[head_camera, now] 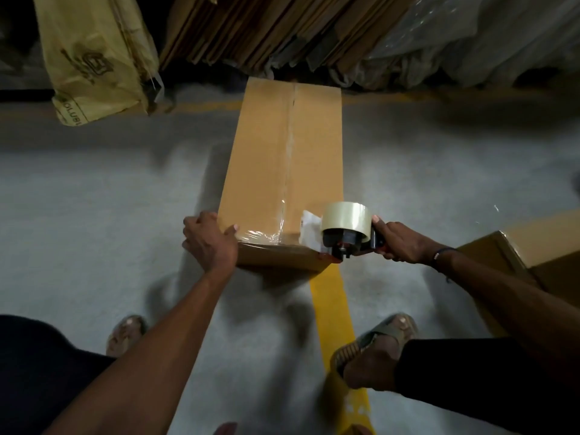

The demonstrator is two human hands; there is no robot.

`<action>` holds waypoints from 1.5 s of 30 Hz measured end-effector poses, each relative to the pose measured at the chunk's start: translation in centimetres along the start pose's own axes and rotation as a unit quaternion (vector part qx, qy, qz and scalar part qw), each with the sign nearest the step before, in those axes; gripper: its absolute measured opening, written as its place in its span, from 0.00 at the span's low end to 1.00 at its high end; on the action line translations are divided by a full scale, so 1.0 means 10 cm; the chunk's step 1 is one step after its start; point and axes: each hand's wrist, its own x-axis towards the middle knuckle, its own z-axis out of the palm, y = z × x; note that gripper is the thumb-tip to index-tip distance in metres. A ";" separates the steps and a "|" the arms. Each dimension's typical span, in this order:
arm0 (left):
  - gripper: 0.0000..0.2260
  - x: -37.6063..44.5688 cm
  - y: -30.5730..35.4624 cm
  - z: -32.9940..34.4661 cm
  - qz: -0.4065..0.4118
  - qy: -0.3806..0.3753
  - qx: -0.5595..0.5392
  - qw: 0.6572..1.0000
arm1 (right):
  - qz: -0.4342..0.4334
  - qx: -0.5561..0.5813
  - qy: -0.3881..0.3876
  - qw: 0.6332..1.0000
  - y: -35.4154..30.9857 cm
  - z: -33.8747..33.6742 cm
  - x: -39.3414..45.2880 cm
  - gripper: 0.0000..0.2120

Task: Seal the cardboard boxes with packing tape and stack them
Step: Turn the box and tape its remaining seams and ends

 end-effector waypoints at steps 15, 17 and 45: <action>0.05 -0.61 0.77 0.53 0.139 -0.283 -0.037 0.948 | -0.018 0.010 -0.018 1.000 0.12 -0.01 0.00 0.37; 0.08 -0.59 0.78 0.55 0.126 -0.286 -0.042 0.949 | -0.007 0.009 -0.012 1.000 0.23 -0.10 -0.04 0.37; 0.74 -1.03 1.71 0.96 -0.031 -0.434 -0.027 0.900 | 0.113 0.090 -0.042 0.989 0.83 0.00 0.03 0.42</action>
